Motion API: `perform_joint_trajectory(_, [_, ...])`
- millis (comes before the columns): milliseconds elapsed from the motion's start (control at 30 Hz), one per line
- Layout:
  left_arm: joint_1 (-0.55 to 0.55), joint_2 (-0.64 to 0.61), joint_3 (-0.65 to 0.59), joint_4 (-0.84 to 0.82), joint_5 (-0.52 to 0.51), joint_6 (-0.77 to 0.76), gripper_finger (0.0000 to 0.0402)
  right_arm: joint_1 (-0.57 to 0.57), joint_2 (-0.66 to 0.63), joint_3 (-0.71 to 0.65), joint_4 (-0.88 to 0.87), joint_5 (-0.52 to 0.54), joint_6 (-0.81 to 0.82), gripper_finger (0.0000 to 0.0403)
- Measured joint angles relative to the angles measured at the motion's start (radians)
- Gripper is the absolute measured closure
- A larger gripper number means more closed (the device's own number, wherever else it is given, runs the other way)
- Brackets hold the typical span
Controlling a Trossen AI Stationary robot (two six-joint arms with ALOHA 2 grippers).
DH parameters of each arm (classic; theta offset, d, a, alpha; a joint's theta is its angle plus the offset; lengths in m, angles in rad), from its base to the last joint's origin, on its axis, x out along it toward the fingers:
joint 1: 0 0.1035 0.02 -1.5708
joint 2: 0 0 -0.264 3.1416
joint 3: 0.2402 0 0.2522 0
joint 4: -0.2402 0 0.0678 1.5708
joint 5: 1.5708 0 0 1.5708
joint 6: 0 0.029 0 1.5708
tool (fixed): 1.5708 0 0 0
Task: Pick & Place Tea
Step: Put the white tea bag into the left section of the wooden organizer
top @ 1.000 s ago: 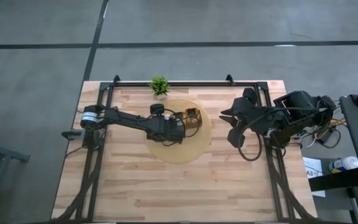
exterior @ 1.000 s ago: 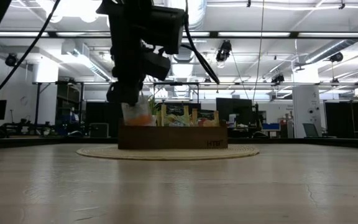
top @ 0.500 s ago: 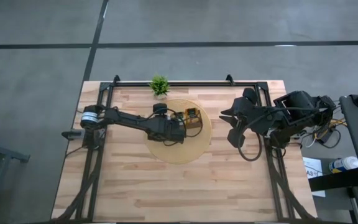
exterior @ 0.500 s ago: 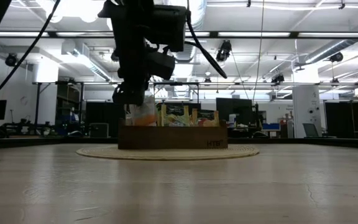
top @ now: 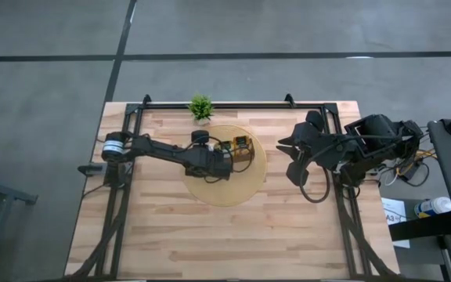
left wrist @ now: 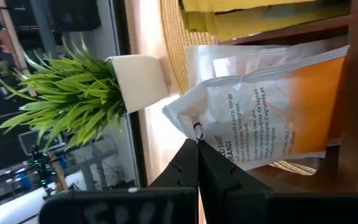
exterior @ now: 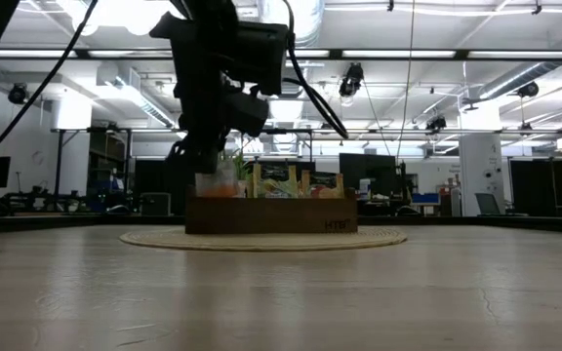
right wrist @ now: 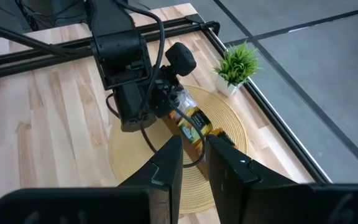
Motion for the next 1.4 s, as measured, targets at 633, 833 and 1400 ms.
perform_joint_trajectory(633, [0.04,0.0,-0.001,0.003,0.091,0.048,0.0401,0.0,0.0,0.0,0.0,0.002,-0.003,0.0335])
perform_joint_trajectory(833, [0.041,0.0,0.002,0.002,0.092,0.052,0.0373,0.0,0.0,0.0,0.0,0.002,-0.003,0.0335])
perform_joint_trajectory(1400, [0.045,0.0,0.127,-0.025,0.019,0.096,0.029,0.0,0.0,0.0,-0.001,0.002,-0.007,0.0335])
